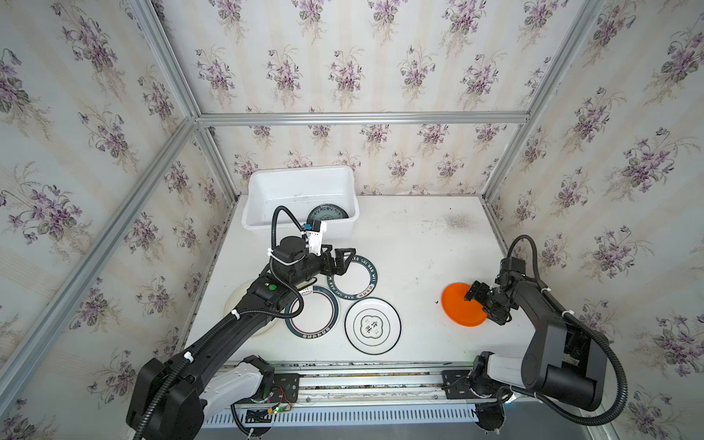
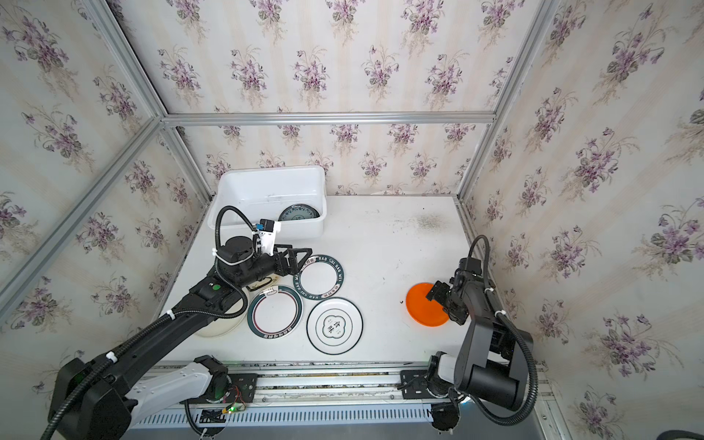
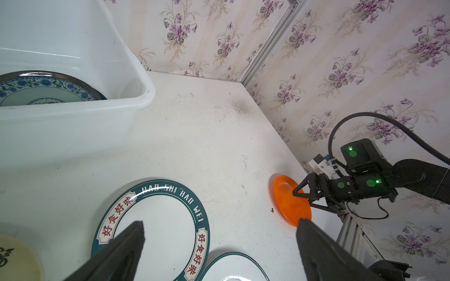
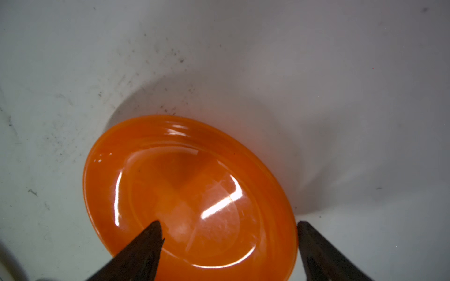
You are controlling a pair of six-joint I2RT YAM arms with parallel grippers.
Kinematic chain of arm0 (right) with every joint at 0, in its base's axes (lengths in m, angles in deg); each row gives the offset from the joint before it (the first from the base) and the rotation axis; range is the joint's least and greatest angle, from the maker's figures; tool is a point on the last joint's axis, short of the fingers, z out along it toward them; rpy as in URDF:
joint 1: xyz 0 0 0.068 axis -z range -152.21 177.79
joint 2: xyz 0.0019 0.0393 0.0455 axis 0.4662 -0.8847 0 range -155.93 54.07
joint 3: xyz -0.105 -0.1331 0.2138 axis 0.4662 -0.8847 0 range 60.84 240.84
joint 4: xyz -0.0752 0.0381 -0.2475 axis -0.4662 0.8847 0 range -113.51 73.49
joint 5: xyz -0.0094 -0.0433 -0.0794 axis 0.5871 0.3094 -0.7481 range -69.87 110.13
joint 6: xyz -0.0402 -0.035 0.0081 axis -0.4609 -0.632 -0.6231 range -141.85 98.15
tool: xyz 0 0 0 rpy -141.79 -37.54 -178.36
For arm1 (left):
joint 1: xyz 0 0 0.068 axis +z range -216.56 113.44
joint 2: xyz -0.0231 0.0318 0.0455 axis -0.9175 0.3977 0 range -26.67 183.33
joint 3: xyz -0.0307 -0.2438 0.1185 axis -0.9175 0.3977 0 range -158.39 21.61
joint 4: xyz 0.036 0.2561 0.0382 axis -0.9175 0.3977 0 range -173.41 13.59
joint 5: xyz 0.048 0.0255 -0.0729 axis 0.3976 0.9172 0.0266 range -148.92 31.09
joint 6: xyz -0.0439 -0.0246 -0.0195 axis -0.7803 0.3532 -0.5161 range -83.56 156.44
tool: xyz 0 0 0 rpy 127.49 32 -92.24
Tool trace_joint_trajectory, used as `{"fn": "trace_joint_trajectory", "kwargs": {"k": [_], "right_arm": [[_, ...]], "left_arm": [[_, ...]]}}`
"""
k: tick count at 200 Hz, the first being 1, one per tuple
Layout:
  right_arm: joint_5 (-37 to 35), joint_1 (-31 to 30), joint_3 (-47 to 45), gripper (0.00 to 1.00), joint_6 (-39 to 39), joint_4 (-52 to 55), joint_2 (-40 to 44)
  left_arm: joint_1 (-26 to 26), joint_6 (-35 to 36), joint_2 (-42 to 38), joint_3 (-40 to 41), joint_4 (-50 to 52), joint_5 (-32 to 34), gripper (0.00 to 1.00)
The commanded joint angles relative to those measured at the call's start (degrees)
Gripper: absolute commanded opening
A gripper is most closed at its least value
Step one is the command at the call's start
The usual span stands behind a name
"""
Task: Place the plates into the plastic bin on the countertop
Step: Pick up the plate from the middle-right of the table.
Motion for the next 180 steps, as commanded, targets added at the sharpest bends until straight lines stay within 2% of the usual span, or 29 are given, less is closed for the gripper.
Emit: {"fn": "trace_joint_trajectory", "kwargs": {"k": [1, 33, 45, 53, 86, 113, 154, 180], "right_arm": [[1.8, 0.0, 0.1, 0.81, 1.2, -1.9, -1.7], [3.6, 0.0, -0.5, 0.62, 1.8, -3.3, -3.5], [3.9, 0.0, -1.3, 0.43, 2.3, -4.4, -3.4], [3.7, 0.0, -1.7, 0.34, 2.7, -4.8, -3.5], [4.1, 0.0, -1.3, 0.21, 2.7, -5.0, -4.6], [4.3, 0.1, -1.1, 0.0, 2.8, -5.3, -5.1], [4.4, 0.0, -1.2, 0.0, 2.7, -5.3, -4.4], [3.8, -0.1, -1.8, 0.0, 2.7, -4.5, -0.6]], "left_arm": [[0.1, 0.6, 0.2, 0.2, -1.7, 0.4, 1.0], [0.1, 0.6, 0.4, 0.3, -1.8, 0.6, 1.0], [0.1, 0.7, 0.5, 0.3, -1.7, 0.8, 1.0], [0.1, 0.7, 0.6, 0.3, -1.7, 0.9, 1.0], [0.1, 0.4, 1.1, 0.2, -1.8, 0.9, 1.0], [0.1, 0.1, 1.6, 0.3, -2.3, 1.1, 1.0], [0.1, -0.4, 2.0, 0.2, -2.6, 0.6, 1.0], [0.1, -1.0, 2.6, 0.0, -2.8, -0.5, 1.0]]}}
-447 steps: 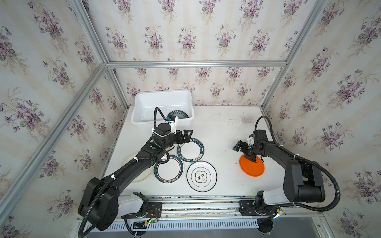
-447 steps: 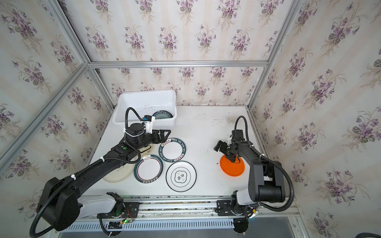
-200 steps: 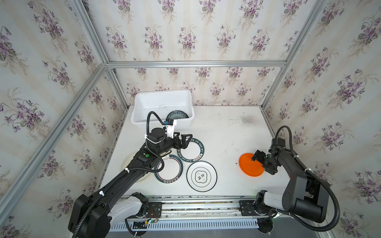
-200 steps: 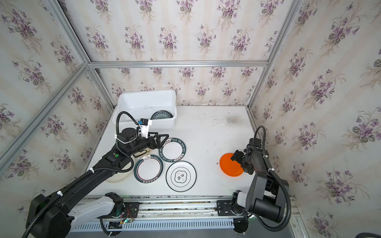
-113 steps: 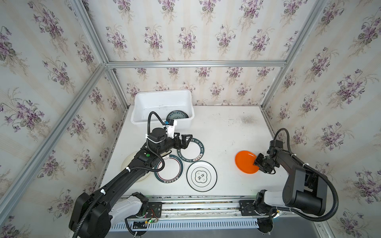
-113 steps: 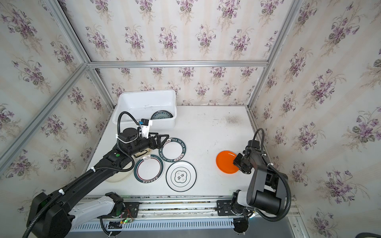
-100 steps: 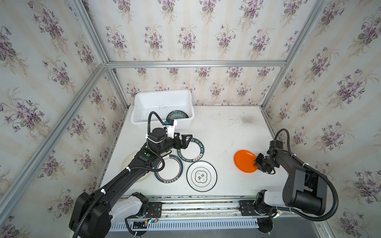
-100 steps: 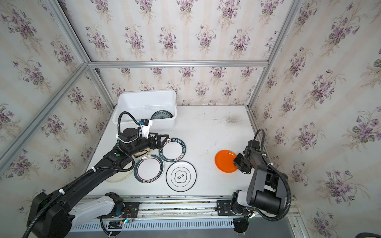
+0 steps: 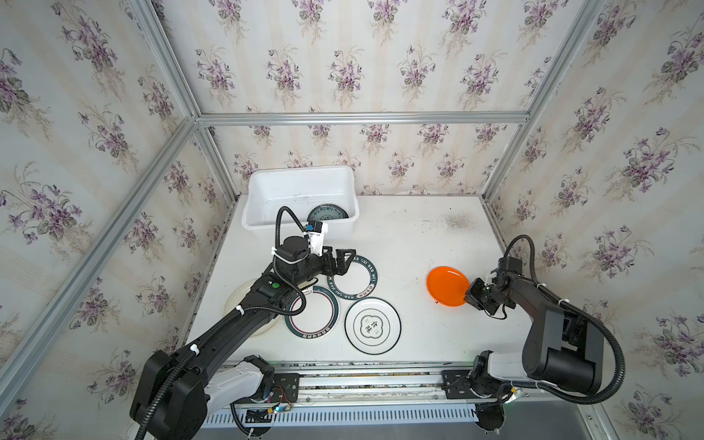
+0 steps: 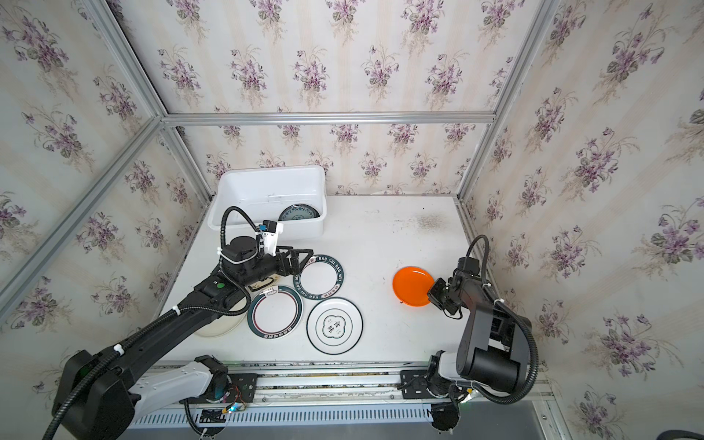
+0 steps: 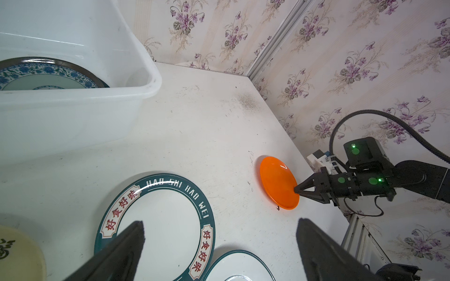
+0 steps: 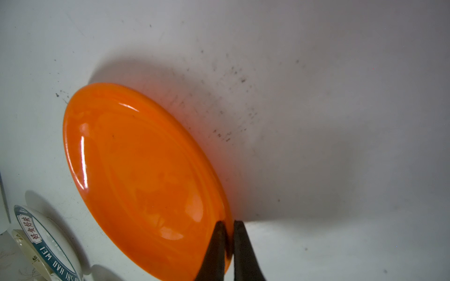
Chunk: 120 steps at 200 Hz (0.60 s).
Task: Place the plates into the plastic bin on the countertop
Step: Pick up the plate from the middle-right of the table.
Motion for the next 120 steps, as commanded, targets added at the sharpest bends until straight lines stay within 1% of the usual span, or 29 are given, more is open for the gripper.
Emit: {"fn": "trace_joint_trajectory", "kwargs": {"k": [1, 11, 26, 46, 64, 75, 85, 93, 97, 120], "right_arm": [[-4.8, 0.0, -0.6, 0.0, -0.1, 3.4, 2.9], [-4.3, -0.1, -0.9, 0.0, 0.7, 4.0, 5.2], [-1.7, 0.0, -1.2, 0.0, 3.6, 3.5, 9.0], [0.4, -0.9, -0.6, 0.0, 6.0, 3.1, 12.2], [0.2, -2.3, 0.2, 0.0, 7.0, 3.8, 15.0], [2.5, -2.4, -0.7, 0.0, 9.3, 2.4, 16.8], [5.4, -3.0, -1.5, 0.0, 11.3, 0.5, 17.8], [6.2, -3.7, -1.6, 0.0, 12.2, -0.2, 18.2], [6.4, -4.3, -1.5, 0.0, 12.5, -0.3, 18.4], [8.2, -5.5, -1.5, 0.0, 13.7, -2.2, 18.6]], "left_arm": [[0.0, -0.8, 0.4, -0.4, -2.3, -1.2, 1.0], [0.0, -1.1, 0.9, -0.4, -2.6, -2.0, 1.0], [0.0, -2.0, 2.1, -0.8, -2.9, -2.9, 1.0], [-0.1, -2.8, 3.0, -1.0, -3.4, -3.2, 1.0], [-0.3, -2.4, 3.6, -1.4, -3.4, -3.1, 1.0], [-0.3, -1.5, 4.2, -1.8, -2.8, -3.2, 1.0], [-0.3, -1.5, 4.8, -2.1, -1.9, -3.1, 1.0], [-0.3, -2.1, 4.9, -2.4, -1.5, -3.3, 1.0], [-0.3, -2.7, 6.8, -2.7, -1.4, -3.6, 1.0], [-0.3, -4.9, 10.6, -4.8, -1.3, -7.6, 1.0]]}}
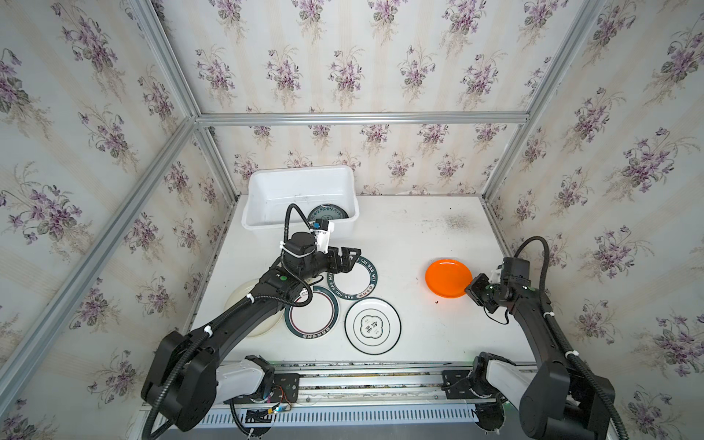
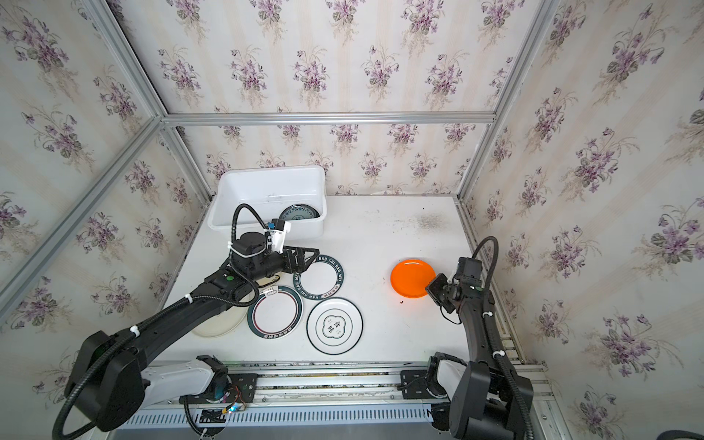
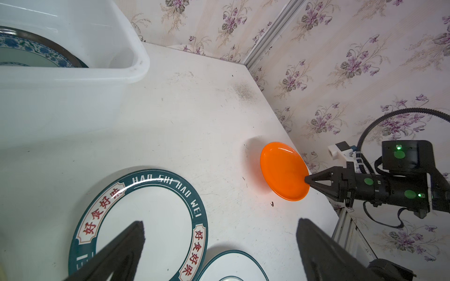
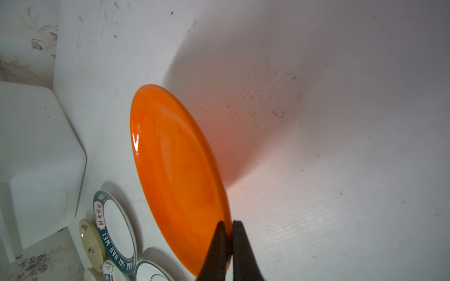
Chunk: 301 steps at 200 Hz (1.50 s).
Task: Place the plates into the plastic bin on the countertop
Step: Pick up the plate from the middle-right of the table, then place the plate in the plastic bin.
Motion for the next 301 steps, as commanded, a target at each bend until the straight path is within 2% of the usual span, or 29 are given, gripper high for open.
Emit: {"fn": "trace_joint_trajectory", "kwargs": {"k": [1, 52, 83, 110, 117, 137, 170, 243, 278, 283, 301], "right_arm": [[4.3, -0.6, -0.1, 0.0, 3.4, -4.0, 0.4], [9.7, -2.4, -0.3, 0.0, 6.2, -10.6, -0.5], [15.6, -5.1, 0.0, 0.0, 10.6, -17.8, -4.5], [15.3, -9.3, 1.1, 0.0, 12.8, -21.6, -5.7], [15.3, -10.6, 1.5, 0.0, 13.5, -22.7, -6.1], [17.1, -12.8, 2.6, 0.0, 16.3, -25.5, -7.9], [18.0, -15.4, 4.8, 0.0, 17.4, -25.7, -8.5], [15.5, -21.7, 6.8, 0.0, 17.8, -25.9, -8.4], [15.3, -23.7, 6.7, 0.0, 18.5, -26.8, -8.2], [15.2, -23.9, 6.7, 0.0, 18.5, -26.9, -8.0], [14.6, -24.4, 6.9, 0.0, 17.9, -26.3, -7.1]], "left_arm": [[0.0, -2.4, 2.9, -1.9, -0.3, -4.1, 1.0], [-0.7, -4.1, 7.0, -3.8, -0.3, -5.9, 1.0], [-2.0, -4.6, 8.2, -5.1, -0.4, -5.0, 1.0], [-3.1, -4.9, 10.5, -7.5, -0.5, -5.0, 0.99], [-3.5, -5.0, 11.2, -8.2, -0.5, -4.9, 0.96], [-5.1, -4.1, 12.7, -10.4, -0.7, -4.2, 0.79], [-6.4, -5.0, 16.8, -14.2, -1.0, -3.7, 0.78], [-7.1, -6.2, 21.4, -19.0, -1.7, -4.7, 0.65], [-7.5, -6.4, 22.8, -19.9, -1.7, -4.8, 0.56], [-7.5, -6.5, 23.0, -20.1, -1.6, -4.8, 0.5], [-7.6, -6.5, 23.2, -20.2, -1.6, -4.8, 0.45]]}}
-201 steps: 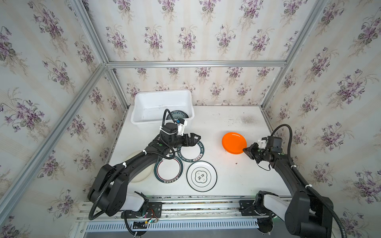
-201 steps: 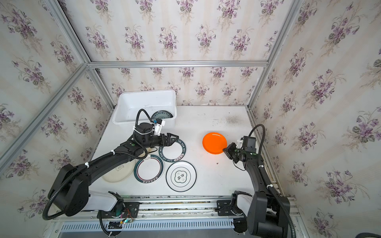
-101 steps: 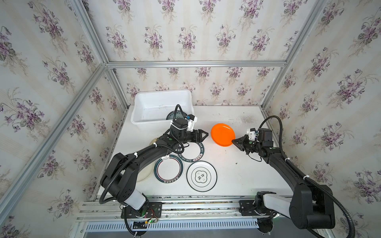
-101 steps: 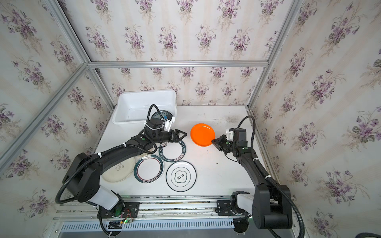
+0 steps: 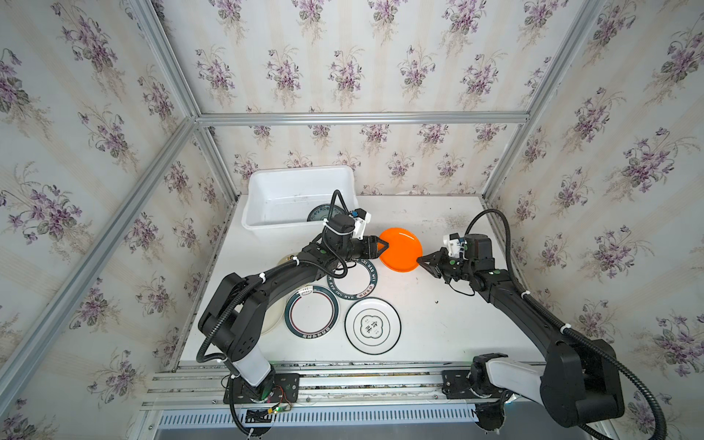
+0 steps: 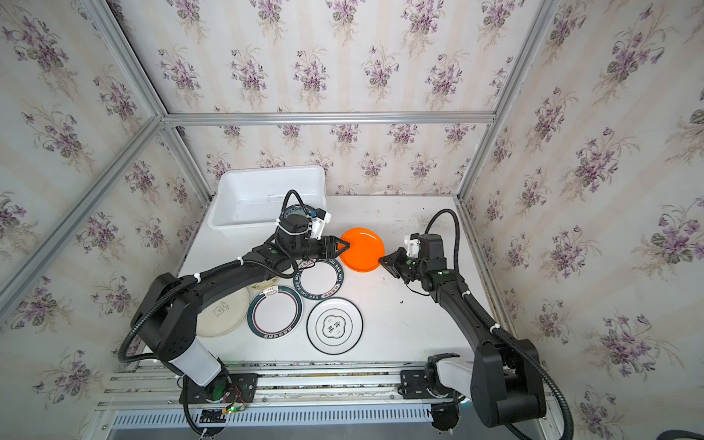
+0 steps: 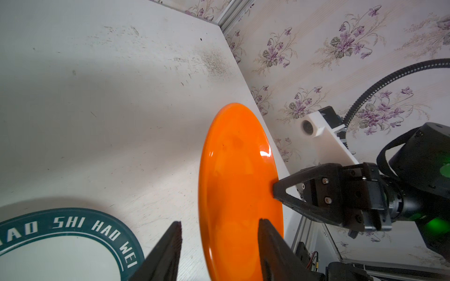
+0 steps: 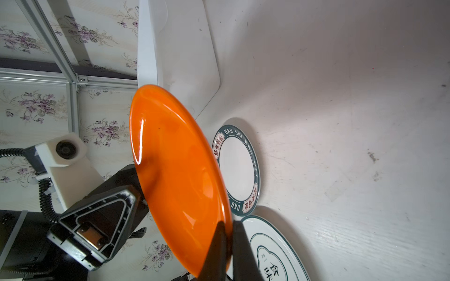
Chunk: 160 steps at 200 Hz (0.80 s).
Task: Place the plates into the plastic bin on the countertop
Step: Place the plate in the plastic bin.
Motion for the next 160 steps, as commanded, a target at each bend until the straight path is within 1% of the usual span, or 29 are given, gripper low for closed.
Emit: {"fn": "trace_joint_trajectory", "kwargs": {"k": [1, 35, 70, 101, 116, 142, 160], "right_arm": [[-0.7, -0.7, 1.2, 0.0, -0.2, -1.8, 1.1], [-2.2, -1.8, 1.4, 0.0, -2.1, 0.3, 2.2], [-3.6, -3.2, 1.0, 0.0, -3.3, 0.3, 2.9], [-4.3, -4.2, 0.1, 0.0, -3.5, -2.0, 3.3], [-3.1, -4.3, -1.0, 0.0, -2.7, -4.8, 3.2], [-2.1, -4.4, -1.7, 0.0, -2.4, -6.0, 2.9], [-1.8, -4.5, -1.9, 0.0, -2.6, -6.2, 3.2]], "left_arm": [[0.0, -0.3, 0.2, -0.4, -1.4, -0.4, 0.44], [0.0, -0.1, -0.2, 0.1, -1.4, 0.2, 0.34], [0.0, 0.2, 0.2, -0.3, -1.3, -0.1, 0.27], [0.0, 0.3, 0.9, -1.3, -0.7, -0.4, 0.1], [0.0, 0.5, 1.4, -2.0, -0.3, -0.7, 0.08], [0.0, 1.4, 2.1, -3.5, 1.1, -0.7, 0.01], [0.0, 1.7, 2.0, -3.6, 1.3, -0.3, 0.0]]}}
